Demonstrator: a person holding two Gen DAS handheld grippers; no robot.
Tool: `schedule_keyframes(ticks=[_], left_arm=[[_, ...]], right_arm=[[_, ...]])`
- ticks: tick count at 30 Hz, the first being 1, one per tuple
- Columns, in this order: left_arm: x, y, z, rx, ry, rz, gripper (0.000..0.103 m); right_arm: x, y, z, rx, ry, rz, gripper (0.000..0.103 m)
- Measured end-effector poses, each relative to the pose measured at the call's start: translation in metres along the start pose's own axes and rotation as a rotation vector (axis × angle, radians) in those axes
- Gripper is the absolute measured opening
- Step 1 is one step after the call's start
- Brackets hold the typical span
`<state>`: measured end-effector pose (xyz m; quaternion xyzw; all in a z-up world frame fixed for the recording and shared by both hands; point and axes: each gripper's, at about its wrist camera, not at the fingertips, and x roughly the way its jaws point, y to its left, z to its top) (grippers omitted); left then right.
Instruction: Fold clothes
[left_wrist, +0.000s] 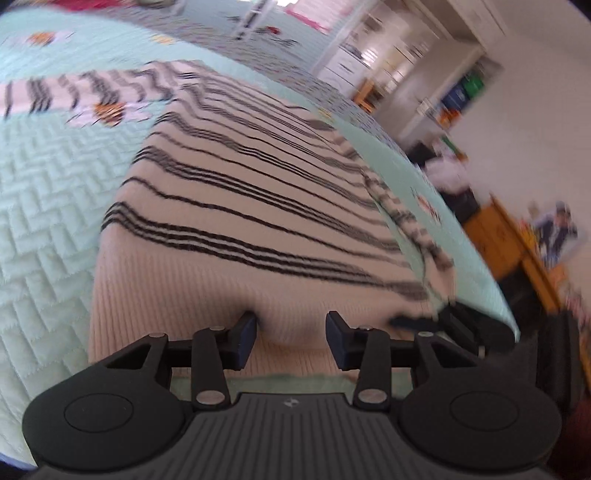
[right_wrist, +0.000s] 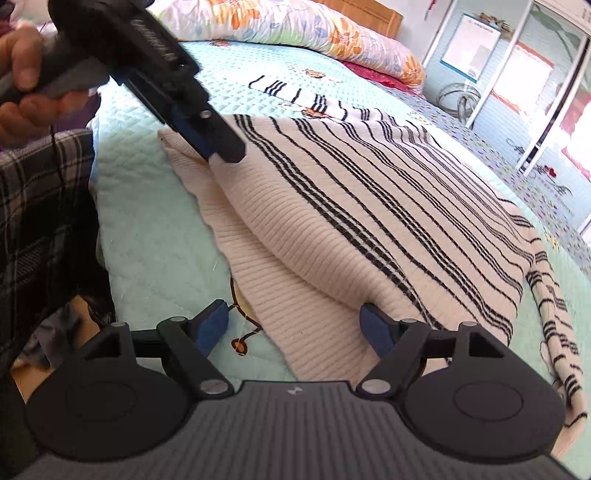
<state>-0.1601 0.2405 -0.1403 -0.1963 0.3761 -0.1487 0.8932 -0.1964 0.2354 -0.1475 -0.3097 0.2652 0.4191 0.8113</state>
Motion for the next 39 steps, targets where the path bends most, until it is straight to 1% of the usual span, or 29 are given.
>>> schedule_keyframes(ticks=[3, 6, 9, 10, 12, 16, 17, 20, 21, 24, 26, 29, 31, 33, 37, 39], left_arm=[[0.001, -0.016, -0.004, 0.162, 0.054, -0.013, 0.044], [0.007, -0.031, -0.013, 0.33, 0.086, 0.032, 0.045], [0.018, -0.043, -0.026, 0.471, 0.133, 0.066, 0.045], [0.02, -0.046, -0.029, 0.495, 0.139, 0.067, 0.045], [0.023, -0.052, -0.033, 0.523, 0.14, 0.055, 0.045], [0.027, -0.064, -0.028, 0.538, 0.116, 0.007, 0.045], [0.03, -0.067, -0.027, 0.548, 0.121, -0.002, 0.045], [0.045, -0.073, -0.025, 0.584, 0.175, -0.029, 0.045], [0.049, -0.073, -0.024, 0.595, 0.19, -0.026, 0.045], [0.062, -0.069, -0.022, 0.626, 0.225, 0.01, 0.045], [0.065, -0.065, -0.021, 0.656, 0.232, 0.054, 0.045], [0.062, -0.06, -0.019, 0.68, 0.246, 0.093, 0.049], [0.059, -0.058, -0.021, 0.724, 0.242, 0.127, 0.058], [0.057, -0.056, -0.024, 0.772, 0.235, 0.163, 0.062], [0.053, -0.051, -0.022, 0.785, 0.223, 0.203, 0.063], [0.052, -0.048, -0.02, 0.788, 0.209, 0.235, 0.063]], right_arm=[[0.0, -0.002, 0.004, -0.02, 0.015, 0.009, 0.077], [0.001, 0.0, 0.008, -0.052, 0.031, 0.005, 0.077], [0.002, 0.005, 0.013, -0.081, 0.044, -0.001, 0.072], [0.002, 0.006, 0.014, -0.082, 0.049, -0.003, 0.068], [0.002, 0.007, 0.017, -0.082, 0.057, -0.007, 0.064], [0.005, 0.004, 0.018, -0.067, 0.057, 0.001, 0.064], [0.006, 0.004, 0.018, -0.063, 0.057, 0.003, 0.064], [0.006, 0.001, 0.016, -0.041, 0.053, 0.008, 0.065], [0.006, 0.001, 0.016, -0.038, 0.052, 0.007, 0.065], [0.006, 0.002, 0.014, -0.04, 0.047, 0.003, 0.065], [0.005, 0.003, 0.013, -0.043, 0.044, 0.002, 0.065], [0.004, 0.002, 0.012, -0.048, 0.044, -0.004, 0.065], [0.004, 0.002, 0.012, -0.057, 0.044, -0.017, 0.066], [0.004, 0.002, 0.012, -0.07, 0.044, -0.035, 0.066], [0.002, 0.006, 0.011, -0.101, 0.047, -0.071, 0.066], [0.0, 0.007, 0.01, -0.118, 0.051, -0.086, 0.066]])
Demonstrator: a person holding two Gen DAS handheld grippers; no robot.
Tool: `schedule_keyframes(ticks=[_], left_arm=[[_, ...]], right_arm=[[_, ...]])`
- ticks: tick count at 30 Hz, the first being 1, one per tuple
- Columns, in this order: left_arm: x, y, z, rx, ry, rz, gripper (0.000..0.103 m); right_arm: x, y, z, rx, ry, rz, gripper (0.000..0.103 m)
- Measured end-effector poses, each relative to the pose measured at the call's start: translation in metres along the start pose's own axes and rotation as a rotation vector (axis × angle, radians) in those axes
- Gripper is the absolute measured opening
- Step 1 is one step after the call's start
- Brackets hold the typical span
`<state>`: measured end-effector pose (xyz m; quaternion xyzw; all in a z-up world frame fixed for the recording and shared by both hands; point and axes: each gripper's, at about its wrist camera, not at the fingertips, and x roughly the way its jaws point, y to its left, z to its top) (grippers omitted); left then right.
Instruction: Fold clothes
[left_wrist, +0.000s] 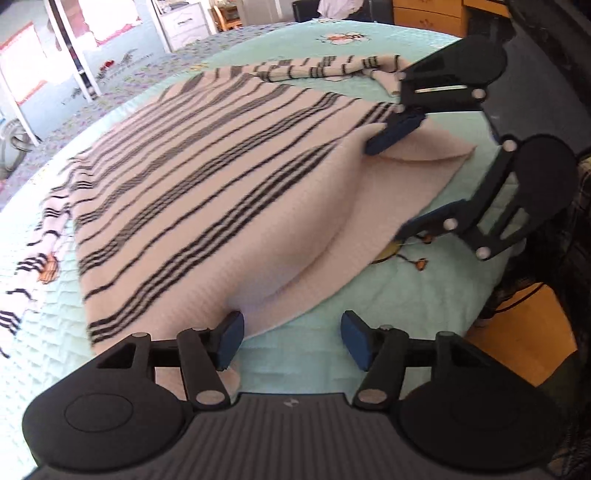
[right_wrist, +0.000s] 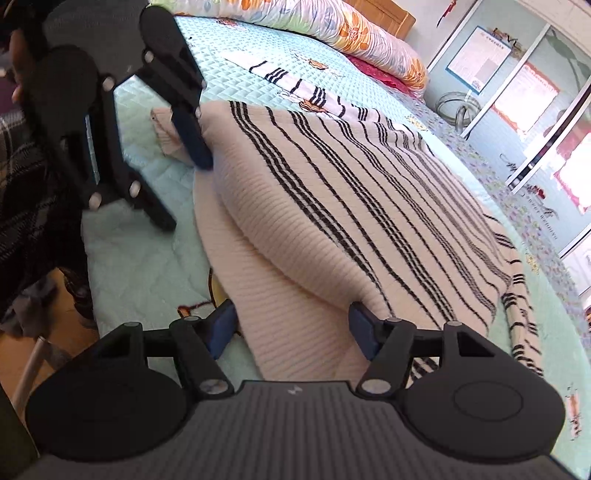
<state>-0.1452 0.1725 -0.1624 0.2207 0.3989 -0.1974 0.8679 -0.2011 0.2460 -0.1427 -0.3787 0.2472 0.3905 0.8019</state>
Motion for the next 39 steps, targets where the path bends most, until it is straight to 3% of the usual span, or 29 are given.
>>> schedule_keyframes(ticks=[3, 12, 14, 17, 20, 22, 24, 26, 30, 31, 36, 39], left_arm=[[0.001, 0.009, 0.0, -0.004, 0.013, 0.064, 0.063], [-0.001, 0.016, -0.004, 0.009, 0.023, 0.044, 0.061], [0.001, 0.014, -0.005, 0.024, 0.017, 0.052, 0.062], [0.004, 0.012, -0.003, 0.046, 0.009, 0.066, 0.061], [0.004, 0.013, -0.005, 0.039, 0.0, 0.072, 0.046], [0.004, 0.014, -0.004, 0.023, -0.004, 0.072, 0.024], [0.004, 0.015, -0.006, 0.013, -0.008, 0.07, 0.021], [0.003, 0.014, -0.007, 0.011, -0.013, 0.07, 0.019], [0.001, 0.016, -0.006, 0.008, -0.009, 0.057, 0.008], [0.001, 0.017, -0.006, 0.007, -0.009, 0.053, 0.007], [-0.024, 0.029, -0.002, 0.017, 0.019, -0.03, 0.004], [-0.028, 0.022, -0.012, 0.077, 0.087, -0.08, 0.003]], right_arm=[[-0.002, 0.001, -0.003, -0.014, 0.003, -0.012, 0.066], [-0.001, 0.003, -0.003, -0.013, 0.008, -0.016, 0.062], [-0.001, 0.006, -0.004, -0.018, 0.006, -0.022, 0.052], [-0.003, 0.01, -0.006, -0.027, 0.0, -0.041, 0.047], [-0.002, 0.012, -0.008, -0.036, -0.009, -0.069, 0.046], [-0.001, 0.013, -0.008, -0.041, -0.014, -0.084, 0.045], [-0.001, 0.016, -0.009, -0.045, -0.021, -0.081, 0.037], [-0.001, 0.023, -0.011, -0.067, -0.031, -0.078, 0.021], [-0.002, 0.03, -0.013, -0.081, -0.038, -0.08, 0.006], [-0.001, 0.028, -0.012, -0.067, -0.033, -0.068, 0.0], [-0.017, -0.004, 0.004, 0.07, 0.031, 0.128, 0.0], [-0.029, 0.007, -0.004, -0.022, 0.073, 0.208, 0.0]])
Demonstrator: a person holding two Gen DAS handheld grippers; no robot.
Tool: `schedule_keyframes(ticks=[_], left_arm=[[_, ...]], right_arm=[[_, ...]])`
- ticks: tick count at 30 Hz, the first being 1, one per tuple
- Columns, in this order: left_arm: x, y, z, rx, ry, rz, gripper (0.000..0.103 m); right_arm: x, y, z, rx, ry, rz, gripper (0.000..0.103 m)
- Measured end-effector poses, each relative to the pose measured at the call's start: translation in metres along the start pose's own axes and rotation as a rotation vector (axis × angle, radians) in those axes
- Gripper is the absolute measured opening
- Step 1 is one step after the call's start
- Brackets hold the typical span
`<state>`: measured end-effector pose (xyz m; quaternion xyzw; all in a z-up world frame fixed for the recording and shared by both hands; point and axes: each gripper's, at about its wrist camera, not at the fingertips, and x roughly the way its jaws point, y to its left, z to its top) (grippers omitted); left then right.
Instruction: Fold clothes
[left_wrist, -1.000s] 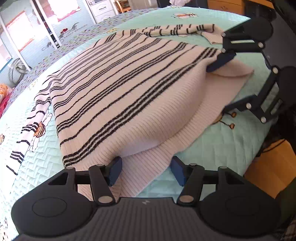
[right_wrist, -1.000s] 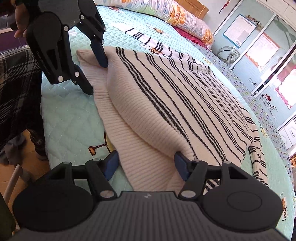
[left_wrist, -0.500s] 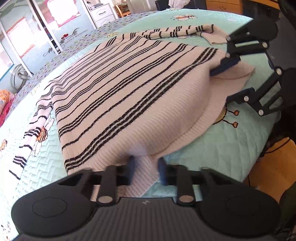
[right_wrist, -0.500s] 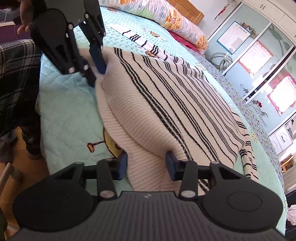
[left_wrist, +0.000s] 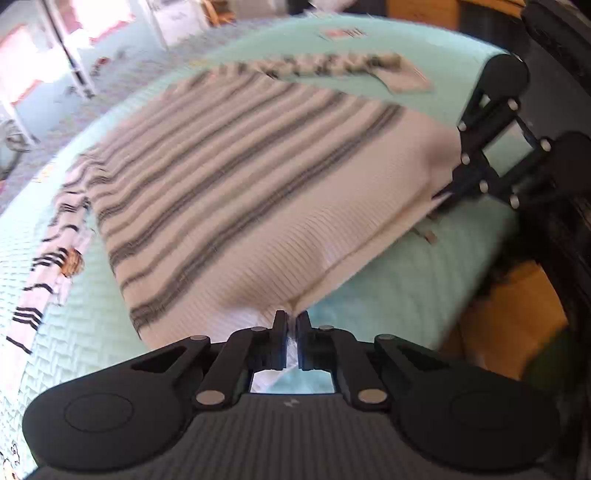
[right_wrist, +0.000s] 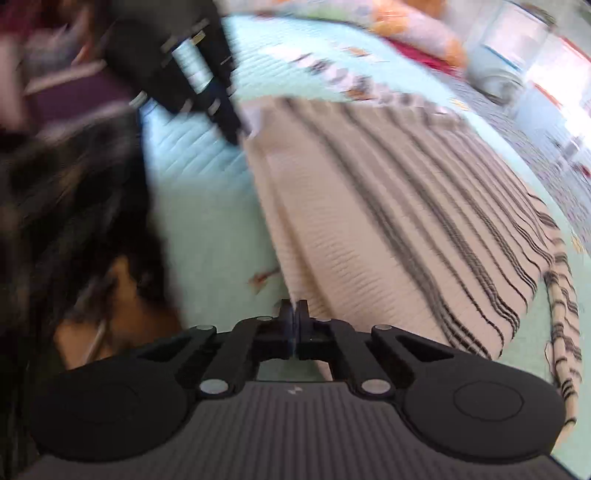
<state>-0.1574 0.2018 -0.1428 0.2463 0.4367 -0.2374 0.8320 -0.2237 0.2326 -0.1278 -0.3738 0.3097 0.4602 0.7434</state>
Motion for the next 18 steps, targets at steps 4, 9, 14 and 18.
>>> schedule_keyframes(ticks=[4, 9, 14, 18], left_arm=[[0.008, -0.004, -0.003, 0.001, 0.02, 0.01, 0.0], [0.014, -0.013, -0.009, 0.013, 0.015, 0.003, 0.0], [0.009, -0.013, -0.014, -0.03, -0.016, 0.026, 0.001], [0.003, -0.025, -0.018, -0.009, -0.055, 0.063, 0.005]], right_arm=[[0.0, 0.001, 0.0, -0.031, -0.002, -0.035, 0.0], [0.005, 0.024, -0.007, -0.112, 0.008, -0.059, 0.0], [0.004, 0.022, -0.009, -0.072, -0.016, -0.083, 0.0], [0.006, 0.024, -0.011, -0.082, -0.035, -0.109, 0.0]])
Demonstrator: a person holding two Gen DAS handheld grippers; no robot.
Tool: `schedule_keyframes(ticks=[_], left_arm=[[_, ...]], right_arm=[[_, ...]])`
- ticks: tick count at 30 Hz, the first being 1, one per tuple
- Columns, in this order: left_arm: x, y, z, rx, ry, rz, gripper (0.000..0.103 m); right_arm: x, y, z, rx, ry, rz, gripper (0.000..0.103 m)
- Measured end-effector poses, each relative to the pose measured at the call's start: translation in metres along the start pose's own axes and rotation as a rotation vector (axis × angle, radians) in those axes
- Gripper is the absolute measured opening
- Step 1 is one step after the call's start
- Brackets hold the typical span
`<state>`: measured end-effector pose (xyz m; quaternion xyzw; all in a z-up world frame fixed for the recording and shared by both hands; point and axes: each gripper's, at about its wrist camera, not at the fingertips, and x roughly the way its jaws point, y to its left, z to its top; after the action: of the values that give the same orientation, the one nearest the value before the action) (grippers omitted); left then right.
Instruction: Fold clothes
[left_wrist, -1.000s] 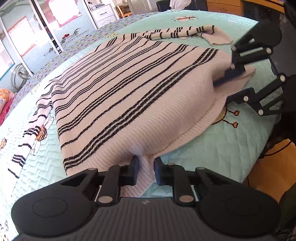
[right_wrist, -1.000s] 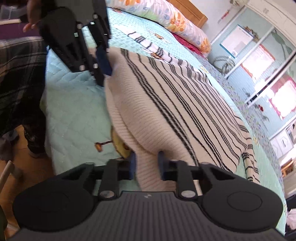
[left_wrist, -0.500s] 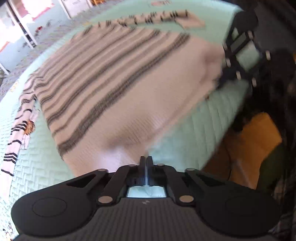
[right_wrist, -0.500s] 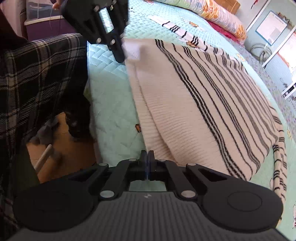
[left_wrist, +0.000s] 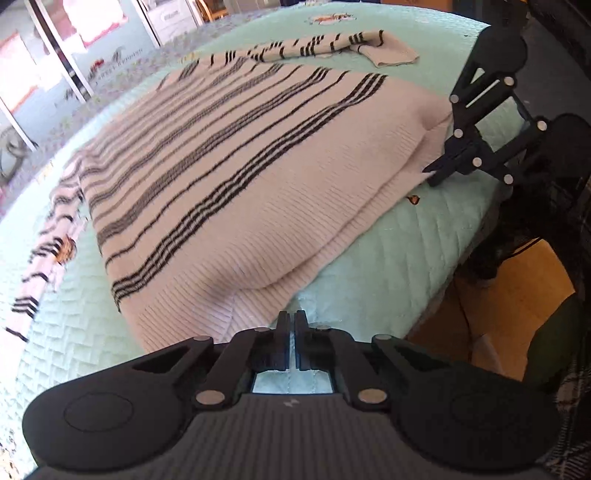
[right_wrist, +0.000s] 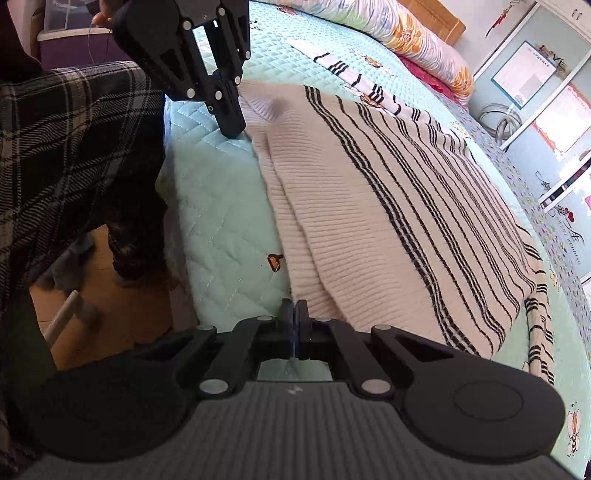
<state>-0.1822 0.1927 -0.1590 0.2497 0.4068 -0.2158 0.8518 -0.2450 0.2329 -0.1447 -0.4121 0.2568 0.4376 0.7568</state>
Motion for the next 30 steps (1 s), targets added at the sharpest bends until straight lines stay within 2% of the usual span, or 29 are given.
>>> schedule_keyframes(ticks=[2, 3, 4, 6, 13, 16, 18, 21, 23, 26, 27, 28, 29, 30], left_arm=[[-0.003, -0.002, 0.002, -0.004, -0.033, 0.001, 0.014], [-0.001, -0.004, 0.004, 0.005, -0.038, 0.007, 0.029], [0.001, -0.006, 0.006, 0.016, -0.038, 0.015, 0.038], [0.006, -0.008, 0.01, 0.034, -0.033, 0.022, 0.038], [0.009, 0.004, 0.012, 0.009, 0.004, -0.037, 0.039], [0.011, 0.007, 0.012, 0.01, 0.011, -0.041, 0.046], [0.013, 0.009, 0.012, 0.008, 0.015, -0.037, 0.055], [0.014, 0.015, 0.012, -0.008, 0.02, -0.067, 0.056], [0.015, 0.018, 0.012, -0.018, 0.023, -0.094, 0.052], [0.014, 0.02, 0.012, -0.028, 0.027, -0.128, 0.04], [0.013, 0.019, 0.012, -0.028, 0.03, -0.137, 0.026], [0.011, 0.017, 0.012, -0.018, 0.037, -0.145, 0.011], [0.01, 0.015, 0.012, -0.004, 0.045, -0.154, 0.004], [0.008, 0.011, 0.01, 0.014, 0.061, -0.167, 0.0]], right_arm=[[0.001, -0.002, -0.001, 0.017, -0.013, -0.012, 0.001], [0.001, -0.003, -0.002, 0.023, -0.018, -0.018, 0.001], [0.002, -0.001, -0.001, 0.017, -0.028, -0.031, 0.002], [0.006, 0.002, 0.003, -0.001, -0.029, -0.038, 0.002], [0.015, 0.007, 0.015, -0.032, -0.057, -0.059, 0.002], [0.021, 0.008, 0.022, -0.04, -0.067, -0.074, 0.003], [0.025, 0.009, 0.027, -0.044, -0.072, -0.084, 0.007], [0.027, 0.009, 0.031, -0.065, -0.073, -0.111, 0.022], [0.027, 0.006, 0.032, -0.061, -0.071, -0.102, 0.025], [0.026, 0.0, 0.033, -0.037, -0.064, -0.069, 0.024], [0.026, -0.002, 0.033, -0.027, -0.062, -0.055, 0.023], [0.026, -0.005, 0.033, -0.001, -0.055, -0.016, 0.013], [0.025, -0.008, 0.033, 0.026, -0.047, 0.024, 0.0], [0.024, -0.01, 0.032, 0.044, -0.038, 0.053, 0.0]])
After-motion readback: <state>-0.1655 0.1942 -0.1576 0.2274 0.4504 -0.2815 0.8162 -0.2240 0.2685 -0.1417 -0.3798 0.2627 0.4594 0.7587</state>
